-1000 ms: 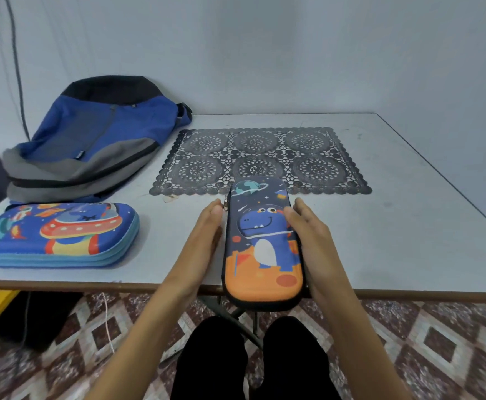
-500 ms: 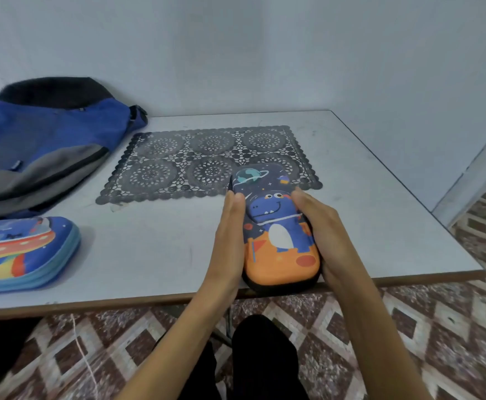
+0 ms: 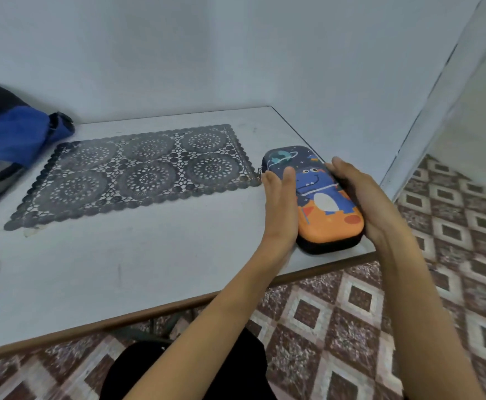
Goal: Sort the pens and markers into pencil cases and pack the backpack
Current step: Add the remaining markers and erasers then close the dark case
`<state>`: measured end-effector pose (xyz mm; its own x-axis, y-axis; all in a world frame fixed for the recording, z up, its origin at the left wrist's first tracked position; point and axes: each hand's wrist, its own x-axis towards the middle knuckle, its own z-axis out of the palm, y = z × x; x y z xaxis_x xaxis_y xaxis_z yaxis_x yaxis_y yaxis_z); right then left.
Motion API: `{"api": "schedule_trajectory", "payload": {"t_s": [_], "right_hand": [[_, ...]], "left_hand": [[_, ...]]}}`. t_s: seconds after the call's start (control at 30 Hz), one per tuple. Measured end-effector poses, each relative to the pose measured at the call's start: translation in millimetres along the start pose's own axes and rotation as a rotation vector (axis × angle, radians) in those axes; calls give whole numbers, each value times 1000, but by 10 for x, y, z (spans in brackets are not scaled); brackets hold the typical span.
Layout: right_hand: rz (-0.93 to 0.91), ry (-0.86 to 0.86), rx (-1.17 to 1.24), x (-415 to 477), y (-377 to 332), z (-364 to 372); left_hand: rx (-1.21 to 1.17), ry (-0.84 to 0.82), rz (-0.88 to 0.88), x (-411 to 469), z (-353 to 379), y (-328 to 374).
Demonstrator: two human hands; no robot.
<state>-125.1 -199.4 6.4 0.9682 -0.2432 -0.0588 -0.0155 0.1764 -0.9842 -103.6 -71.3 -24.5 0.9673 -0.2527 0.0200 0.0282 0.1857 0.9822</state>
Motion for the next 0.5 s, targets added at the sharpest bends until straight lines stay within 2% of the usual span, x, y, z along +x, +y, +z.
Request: {"api": "schedule_trajectory", "payload": {"t_s": [0.13, 0.2, 0.37, 0.5], "right_hand": [[31, -10, 3, -7, 57, -91], [29, 11, -31, -1, 94, -113], [39, 91, -235, -23, 56, -87], [-167, 204, -350, -156, -103, 109]], "left_hand": [[-7, -23, -60, 66, 78, -160], [-9, -40, -31, 38, 66, -163], [4, -73, -25, 122, -76, -227], [62, -50, 26, -92, -303, -3]]}}
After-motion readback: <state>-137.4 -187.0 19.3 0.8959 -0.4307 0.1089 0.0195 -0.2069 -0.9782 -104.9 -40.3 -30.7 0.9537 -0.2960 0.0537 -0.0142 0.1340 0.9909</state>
